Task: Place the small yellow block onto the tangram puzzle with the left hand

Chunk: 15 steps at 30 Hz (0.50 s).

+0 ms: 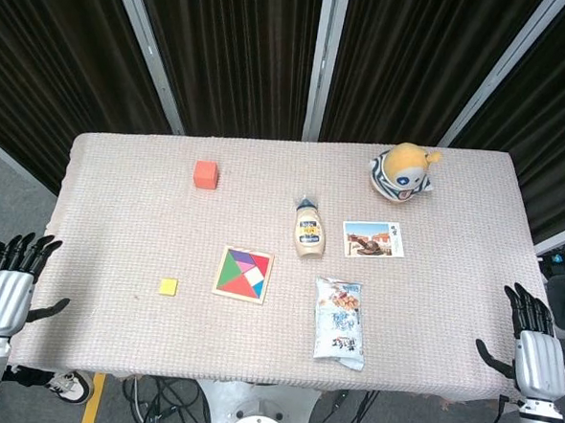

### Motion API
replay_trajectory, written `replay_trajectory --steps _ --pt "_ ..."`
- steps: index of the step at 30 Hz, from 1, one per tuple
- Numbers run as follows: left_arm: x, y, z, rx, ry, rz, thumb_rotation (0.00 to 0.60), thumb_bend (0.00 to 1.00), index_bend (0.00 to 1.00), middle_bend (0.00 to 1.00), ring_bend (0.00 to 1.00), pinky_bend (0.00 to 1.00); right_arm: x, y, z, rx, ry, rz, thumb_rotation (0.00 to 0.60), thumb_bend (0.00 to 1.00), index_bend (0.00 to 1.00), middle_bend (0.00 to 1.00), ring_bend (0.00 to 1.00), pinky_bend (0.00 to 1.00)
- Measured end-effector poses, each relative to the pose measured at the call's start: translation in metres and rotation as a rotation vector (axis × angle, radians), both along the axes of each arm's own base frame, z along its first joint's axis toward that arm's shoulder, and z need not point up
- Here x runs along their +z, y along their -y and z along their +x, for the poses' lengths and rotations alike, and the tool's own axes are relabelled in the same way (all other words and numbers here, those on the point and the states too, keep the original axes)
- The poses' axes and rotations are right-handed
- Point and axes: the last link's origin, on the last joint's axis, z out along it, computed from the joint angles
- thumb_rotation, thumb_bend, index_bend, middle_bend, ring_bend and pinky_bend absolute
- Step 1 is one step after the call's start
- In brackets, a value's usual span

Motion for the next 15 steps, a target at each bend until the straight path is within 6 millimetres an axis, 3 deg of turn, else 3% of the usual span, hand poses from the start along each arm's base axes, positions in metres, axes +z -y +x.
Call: replay_trajectory --steps 15 --pt "-0.0074 -0.0015 0.0028 -0.010 0.003 -0.037 0.600 0.09 0.14 0.11 0.00 0.05 0.0008 0.0004 -0.0008 -0.002 0.010 0.003 0.600 0.13 0.00 0.00 0.00 0.00"
